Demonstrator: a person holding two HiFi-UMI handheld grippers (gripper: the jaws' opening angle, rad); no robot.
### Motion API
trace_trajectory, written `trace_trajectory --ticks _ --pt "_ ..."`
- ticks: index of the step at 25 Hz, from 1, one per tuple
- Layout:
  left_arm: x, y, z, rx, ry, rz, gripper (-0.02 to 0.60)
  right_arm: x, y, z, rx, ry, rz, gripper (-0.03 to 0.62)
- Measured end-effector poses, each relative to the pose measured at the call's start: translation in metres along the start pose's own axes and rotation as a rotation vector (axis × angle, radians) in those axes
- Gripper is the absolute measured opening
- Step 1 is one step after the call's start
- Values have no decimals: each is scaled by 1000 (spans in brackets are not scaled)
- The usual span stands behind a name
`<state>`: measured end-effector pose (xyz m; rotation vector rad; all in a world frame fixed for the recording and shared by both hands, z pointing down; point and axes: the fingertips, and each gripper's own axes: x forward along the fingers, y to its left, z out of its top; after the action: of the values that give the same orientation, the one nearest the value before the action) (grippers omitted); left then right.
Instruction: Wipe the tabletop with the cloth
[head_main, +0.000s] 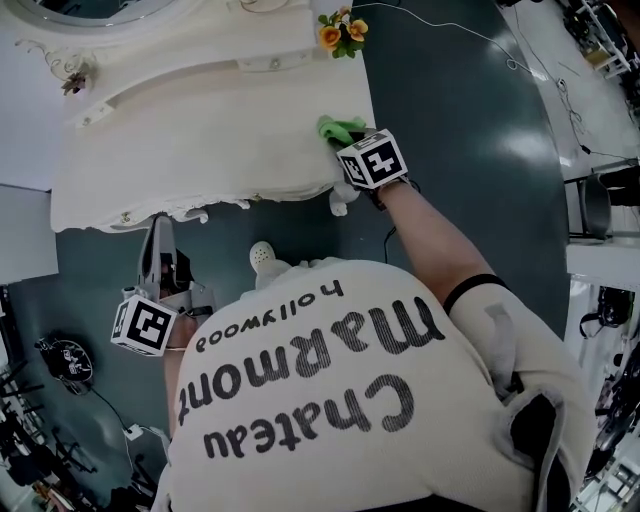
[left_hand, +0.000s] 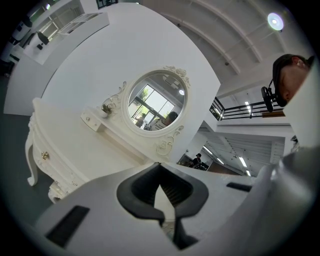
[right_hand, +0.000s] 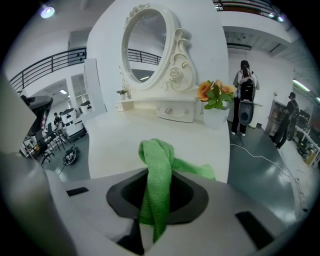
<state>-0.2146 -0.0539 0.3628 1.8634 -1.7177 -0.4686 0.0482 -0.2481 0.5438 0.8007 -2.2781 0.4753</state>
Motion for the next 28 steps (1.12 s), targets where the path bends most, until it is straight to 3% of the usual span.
trace_trajectory --ticks 14,20,23,28 --pt "1 -11 -26 -21 15 -31 6 -18 -26 -13 -39 -39 -85 87" --pt "-1 -8 -32 4 56 -12 6 -26 -42 -19 84 -109 -93 87" --pt "1 -10 -27 5 56 -29 6 -26 -44 -19 73 -111 -109 87" --pt "-5 4 -15 107 69 -12 6 -24 -44 -18 167 -57 -84 89"
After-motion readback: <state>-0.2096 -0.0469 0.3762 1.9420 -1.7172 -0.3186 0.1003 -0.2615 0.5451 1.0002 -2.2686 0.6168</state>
